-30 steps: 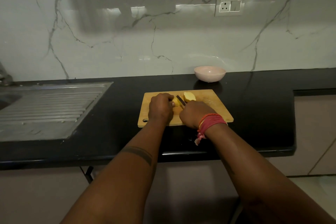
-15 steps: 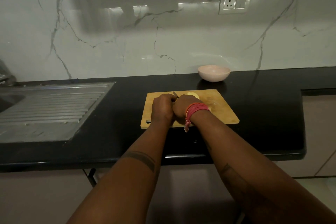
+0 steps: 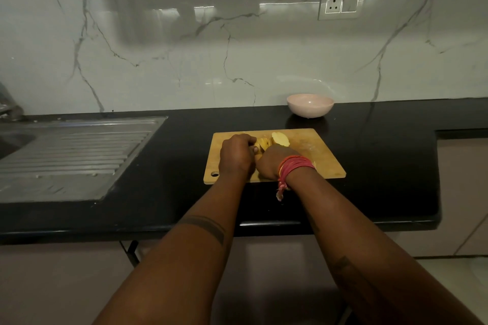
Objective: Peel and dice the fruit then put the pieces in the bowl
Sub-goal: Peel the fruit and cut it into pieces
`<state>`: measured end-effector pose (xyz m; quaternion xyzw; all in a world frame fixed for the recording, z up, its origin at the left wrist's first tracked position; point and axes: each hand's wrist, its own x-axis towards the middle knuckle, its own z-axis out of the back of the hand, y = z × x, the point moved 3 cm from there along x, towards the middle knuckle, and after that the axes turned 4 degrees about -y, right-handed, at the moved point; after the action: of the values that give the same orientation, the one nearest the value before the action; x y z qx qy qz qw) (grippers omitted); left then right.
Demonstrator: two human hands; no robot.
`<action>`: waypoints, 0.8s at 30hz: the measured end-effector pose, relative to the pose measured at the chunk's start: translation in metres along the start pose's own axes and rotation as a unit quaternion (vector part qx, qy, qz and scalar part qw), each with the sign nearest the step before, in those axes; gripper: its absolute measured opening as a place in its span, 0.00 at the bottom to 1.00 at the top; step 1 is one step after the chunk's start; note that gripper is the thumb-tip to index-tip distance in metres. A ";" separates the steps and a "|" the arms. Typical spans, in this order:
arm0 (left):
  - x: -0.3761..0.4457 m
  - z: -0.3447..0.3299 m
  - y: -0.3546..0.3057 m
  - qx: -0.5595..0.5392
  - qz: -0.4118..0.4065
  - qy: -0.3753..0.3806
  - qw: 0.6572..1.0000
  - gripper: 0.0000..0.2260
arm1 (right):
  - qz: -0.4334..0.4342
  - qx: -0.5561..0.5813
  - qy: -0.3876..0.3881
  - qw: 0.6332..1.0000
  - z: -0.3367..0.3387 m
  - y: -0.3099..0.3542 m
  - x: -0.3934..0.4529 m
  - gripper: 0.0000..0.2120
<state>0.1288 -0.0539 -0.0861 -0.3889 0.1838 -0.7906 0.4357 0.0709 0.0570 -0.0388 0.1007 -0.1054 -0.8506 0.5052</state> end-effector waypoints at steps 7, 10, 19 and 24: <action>-0.002 0.001 0.000 -0.010 0.007 -0.001 1.000 0.12 | -0.031 0.011 0.017 0.999 -0.002 -0.009 -0.017 0.11; -0.002 0.002 -0.002 -0.017 0.017 0.005 1.000 0.13 | -0.040 -0.001 0.027 0.999 -0.002 -0.016 -0.024 0.10; -0.002 0.004 0.000 -0.033 0.048 0.008 0.998 0.13 | -0.027 0.039 -0.038 0.998 0.012 -0.008 -0.020 0.09; -0.001 0.004 0.001 -0.025 0.030 0.014 0.999 0.14 | -0.013 0.024 -0.027 0.999 0.008 0.002 -0.009 0.13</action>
<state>0.1329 -0.0532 -0.0848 -0.3833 0.2212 -0.7775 0.4469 0.0744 0.0644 -0.0297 0.0911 -0.1380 -0.8569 0.4883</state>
